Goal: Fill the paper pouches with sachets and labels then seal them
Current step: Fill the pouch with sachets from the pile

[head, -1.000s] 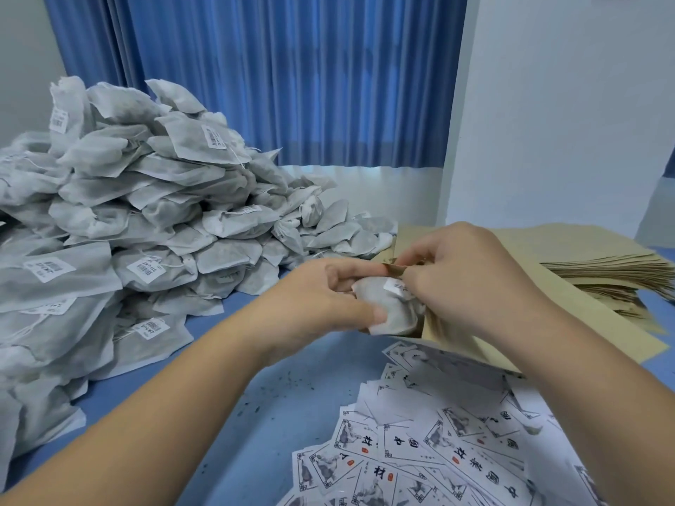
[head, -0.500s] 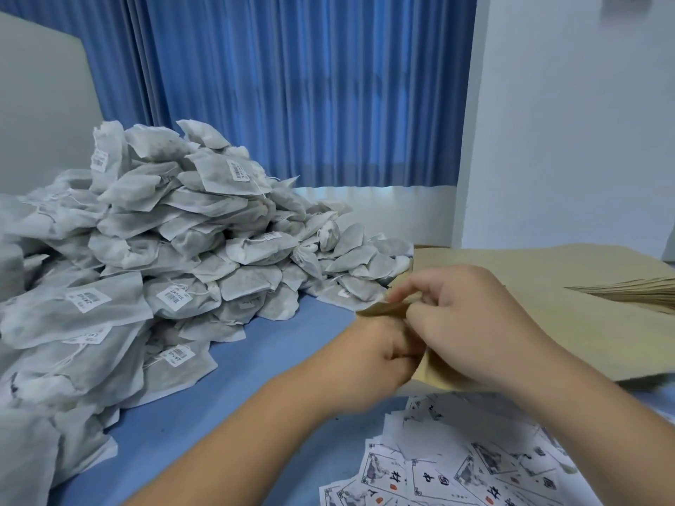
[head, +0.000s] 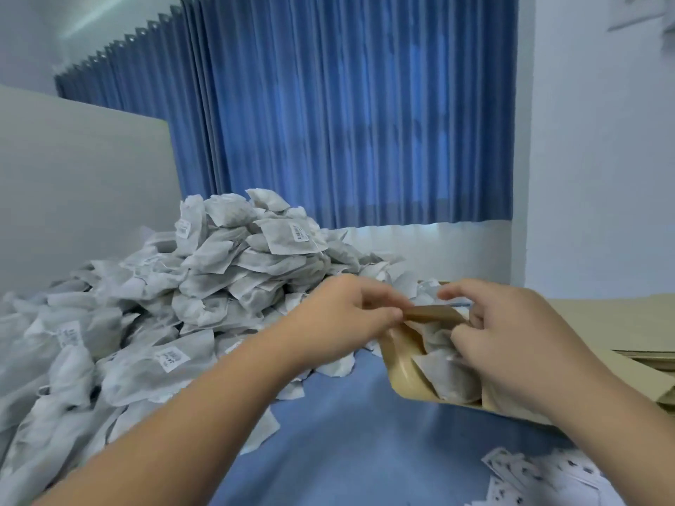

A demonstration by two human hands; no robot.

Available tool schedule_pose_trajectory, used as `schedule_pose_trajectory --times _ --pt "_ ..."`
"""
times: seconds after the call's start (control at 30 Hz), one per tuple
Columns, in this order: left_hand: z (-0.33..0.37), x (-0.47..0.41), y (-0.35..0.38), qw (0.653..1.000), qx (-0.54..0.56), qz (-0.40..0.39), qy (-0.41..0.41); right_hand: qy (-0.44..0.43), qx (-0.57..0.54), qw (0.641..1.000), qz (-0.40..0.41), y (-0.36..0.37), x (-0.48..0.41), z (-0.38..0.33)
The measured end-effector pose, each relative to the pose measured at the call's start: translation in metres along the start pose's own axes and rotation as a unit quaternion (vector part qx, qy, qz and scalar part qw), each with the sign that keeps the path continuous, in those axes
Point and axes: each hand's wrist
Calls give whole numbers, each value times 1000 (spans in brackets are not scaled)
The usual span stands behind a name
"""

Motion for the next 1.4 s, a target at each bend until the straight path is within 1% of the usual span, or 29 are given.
schedule_pose_trajectory --times 0.03,0.07,0.1,0.13,0.17,0.2,0.23,0.27,0.33,0.4,0.53,0.63,0.7,0.8,0.87,0.9,0.93,1.03,1.07,1.13,1.2,1.33,1.37,1.4 --pt "-6 -8 -14 995 -94 35 10 9 -15 1000 1 2 -4 0" --pt "-13 -17 -28 975 -210 74 20 15 -22 1000 2 5 -7 2" --pt "-21 -25 -43 935 -336 106 27 17 -20 1000 1 8 -8 4" --pt "-29 -33 -56 881 -456 123 26 17 -11 1000 -4 11 -9 7" --pt "-38 -40 -70 824 -552 124 12 16 -1 1000 -12 14 -9 9" --pt "-48 -47 -82 777 -619 115 -7 18 7 1000 -21 16 -9 10" --pt "-56 -53 -93 745 -659 102 -29 20 13 999 -26 16 -9 12" --pt "-64 -59 -102 729 -676 94 -54 22 18 999 -27 17 -9 13" --pt "-77 -68 -116 729 -671 85 -111 23 23 999 -22 17 -9 16" --pt "-85 -76 -123 731 -663 71 -146 18 22 999 -17 18 -9 16" --pt "-89 -91 -127 743 -650 29 -158 5 12 1000 -28 23 -10 14" --pt "-89 -103 -124 739 -657 20 -145 0 0 999 -35 24 -11 14" --pt "-89 -113 -121 736 -664 45 -121 8 -15 999 -32 22 -12 15" --pt "-83 -127 -129 752 -642 112 -101 16 -30 999 -33 19 -13 16" --pt "-78 -137 -139 743 -647 148 -86 21 -31 998 -41 19 -13 14" --pt "-75 -142 -144 744 -644 153 -88 22 -31 998 -45 20 -14 14" --pt "-73 -145 -147 756 -629 150 -101 21 -29 998 -49 20 -14 14" --pt "-70 -154 -152 823 -526 90 -193 17 -16 998 -62 18 -14 14" --pt "-72 -155 -152 839 -493 60 -224 15 -14 998 -64 17 -15 14" --pt "-76 -157 -153 851 -447 30 -273 16 -14 998 -63 16 -15 15" --pt "-83 -156 -154 852 -424 42 -303 16 -18 998 -62 15 -16 16" --pt "-98 -158 -153 839 -413 53 -351 10 -17 998 -61 15 -16 17" --pt "-99 -159 -150 828 -428 59 -357 8 -16 998 -60 16 -15 17" --pt "-99 -159 -148 808 -463 57 -359 5 -15 998 -59 16 -15 17"
Point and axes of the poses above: each hand's wrist, its own x-axis away from the middle knuckle, its own y-axis out of the palm, z = x × y, and after that the axes turned 1 degree about y, right-handed
